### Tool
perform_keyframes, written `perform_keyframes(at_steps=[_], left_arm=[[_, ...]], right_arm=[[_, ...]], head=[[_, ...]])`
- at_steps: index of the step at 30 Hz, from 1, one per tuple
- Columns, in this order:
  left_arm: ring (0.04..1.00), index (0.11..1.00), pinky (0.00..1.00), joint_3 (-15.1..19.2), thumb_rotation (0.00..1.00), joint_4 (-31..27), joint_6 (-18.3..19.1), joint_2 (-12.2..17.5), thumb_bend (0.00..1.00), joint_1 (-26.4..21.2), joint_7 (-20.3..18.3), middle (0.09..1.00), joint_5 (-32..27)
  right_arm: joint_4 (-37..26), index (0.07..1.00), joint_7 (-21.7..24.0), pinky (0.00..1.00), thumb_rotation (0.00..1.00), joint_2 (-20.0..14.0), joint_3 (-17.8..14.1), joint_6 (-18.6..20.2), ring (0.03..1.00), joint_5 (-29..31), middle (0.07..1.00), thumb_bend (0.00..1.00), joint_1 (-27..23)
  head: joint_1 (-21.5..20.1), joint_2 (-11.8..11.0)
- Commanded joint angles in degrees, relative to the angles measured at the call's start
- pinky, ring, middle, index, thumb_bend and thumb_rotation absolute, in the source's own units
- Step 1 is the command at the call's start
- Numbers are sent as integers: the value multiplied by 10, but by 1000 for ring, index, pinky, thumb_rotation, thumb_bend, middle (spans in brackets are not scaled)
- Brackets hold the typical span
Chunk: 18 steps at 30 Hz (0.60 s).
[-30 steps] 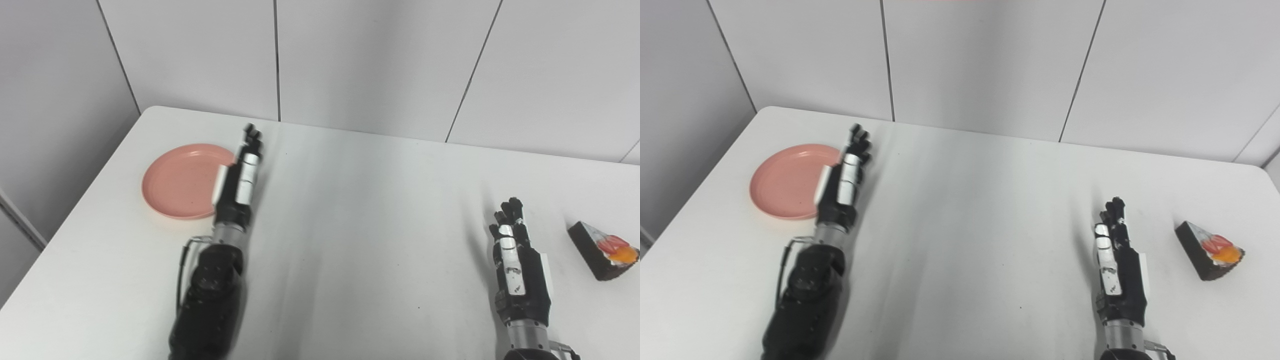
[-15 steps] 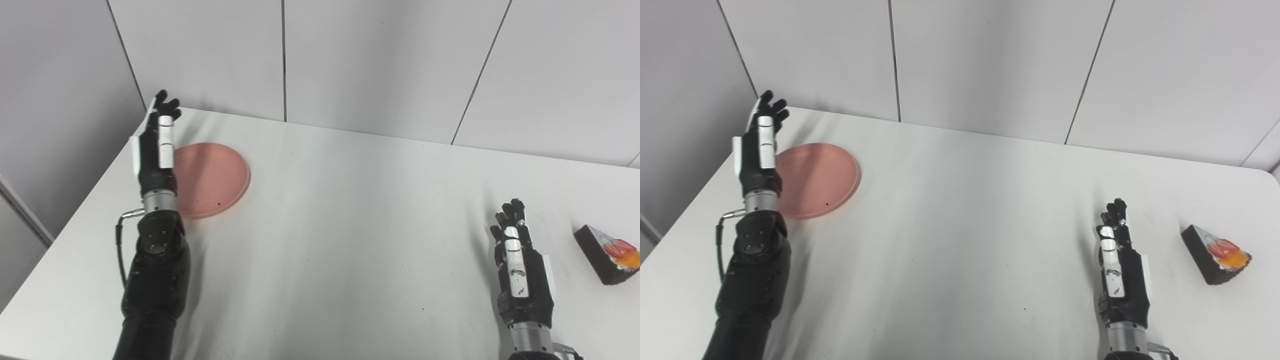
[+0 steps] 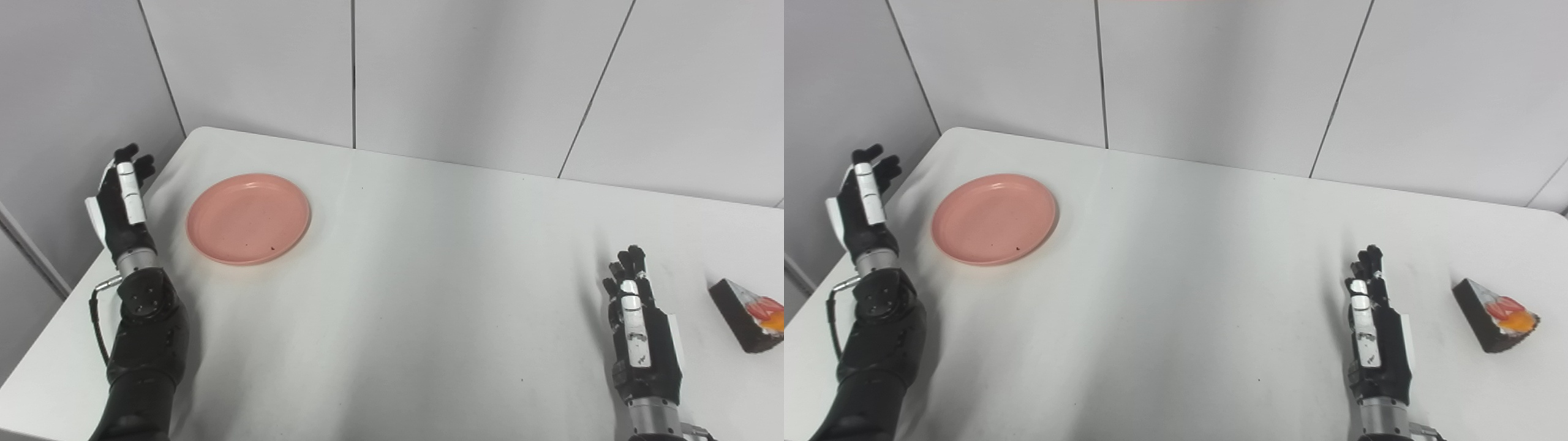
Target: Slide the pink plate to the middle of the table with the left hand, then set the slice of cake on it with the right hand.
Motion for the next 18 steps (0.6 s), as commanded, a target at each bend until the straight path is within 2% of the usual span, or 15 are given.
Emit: perform_keyframes(at_steps=[1, 4, 7, 12, 16, 18], left_arm=[[746, 728, 853, -2, 1000, 4, -29, 28, 787, -24, -1, 715, 1], [757, 727, 865, -8, 1000, 26, -29, 30, 783, -25, -2, 713, -2], [750, 736, 780, -12, 1000, 41, -28, 28, 795, -28, -7, 725, -10], [759, 761, 753, -18, 1000, 47, 5, 20, 820, -29, -47, 756, -46], [793, 791, 787, -35, 1000, 50, 25, 17, 825, -28, -73, 792, -56], [821, 810, 837, -42, 1000, 48, 33, 13, 830, -27, -83, 806, -57]], right_arm=[[1, 1000, 1, 1000, 830, 1, -1, -13, 1000, -1, 998, 512, 13], [2, 1000, 1, 1000, 823, 0, -2, -14, 1000, -1, 997, 514, 12], [0, 1000, 2, 1000, 833, 0, -1, -11, 1000, -2, 999, 529, 12], [-5, 1000, 1, 1000, 818, 2, -2, -6, 1000, 2, 997, 542, 12], [-10, 990, -6, 1000, 791, 7, -4, 1, 997, 3, 987, 560, 13], [-11, 989, -6, 1000, 798, 7, -4, -2, 996, 3, 983, 556, 13]], head=[[0, 1], [0, 1], [0, 1], [-2, 1], [-2, 3], [-2, 3]])
